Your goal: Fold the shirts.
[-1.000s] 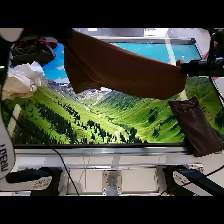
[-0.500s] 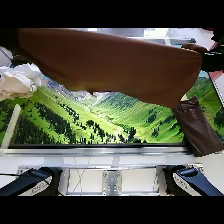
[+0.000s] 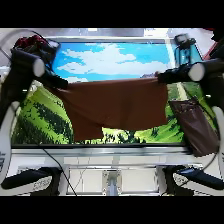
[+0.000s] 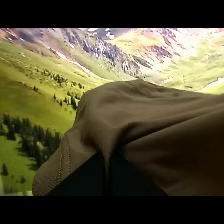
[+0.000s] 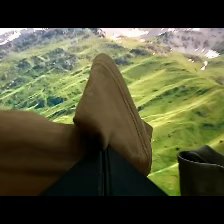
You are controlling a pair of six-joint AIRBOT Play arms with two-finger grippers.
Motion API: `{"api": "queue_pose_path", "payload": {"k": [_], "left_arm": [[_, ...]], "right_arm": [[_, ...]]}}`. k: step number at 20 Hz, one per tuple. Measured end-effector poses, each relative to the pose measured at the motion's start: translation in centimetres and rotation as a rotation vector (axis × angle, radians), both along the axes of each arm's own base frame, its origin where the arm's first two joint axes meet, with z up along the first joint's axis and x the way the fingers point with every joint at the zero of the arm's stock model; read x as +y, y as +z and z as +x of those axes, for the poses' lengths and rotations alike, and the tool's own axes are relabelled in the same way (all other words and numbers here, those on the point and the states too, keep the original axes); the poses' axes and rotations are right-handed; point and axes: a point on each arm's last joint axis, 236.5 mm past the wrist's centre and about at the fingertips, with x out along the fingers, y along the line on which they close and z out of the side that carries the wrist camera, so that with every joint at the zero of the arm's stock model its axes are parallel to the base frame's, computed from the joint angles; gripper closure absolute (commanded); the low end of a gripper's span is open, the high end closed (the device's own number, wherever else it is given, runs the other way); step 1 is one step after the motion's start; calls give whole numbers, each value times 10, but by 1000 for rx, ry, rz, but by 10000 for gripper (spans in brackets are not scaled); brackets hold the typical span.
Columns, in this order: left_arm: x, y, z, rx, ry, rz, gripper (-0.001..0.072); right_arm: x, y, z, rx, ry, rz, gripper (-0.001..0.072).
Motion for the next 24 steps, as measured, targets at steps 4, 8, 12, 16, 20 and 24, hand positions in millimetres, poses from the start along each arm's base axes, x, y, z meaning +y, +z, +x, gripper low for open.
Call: {"api": "queue_pose_path", "payload": {"k": [4,8,12,16,20,24], "left_arm": [[-8,-55,55,-87,11,-43,14],[-7,2,98,-305,29,-109,16],[40,73,74,-425,87,-91,16],[92,45,-14,-380,268,-161,17],[77,-39,-90,-275,577,-507,23],[41,-103,-110,-125,764,-804,58]], "right_arm": [[0,-72,32,29,-43,7,255],[-29,-62,44,7,-109,-27,206],[-102,-37,15,48,-268,-54,193],[-142,-45,-35,127,-392,93,193],[-129,-52,-65,156,-394,278,193],[-117,-45,-78,141,-367,345,193]]}}
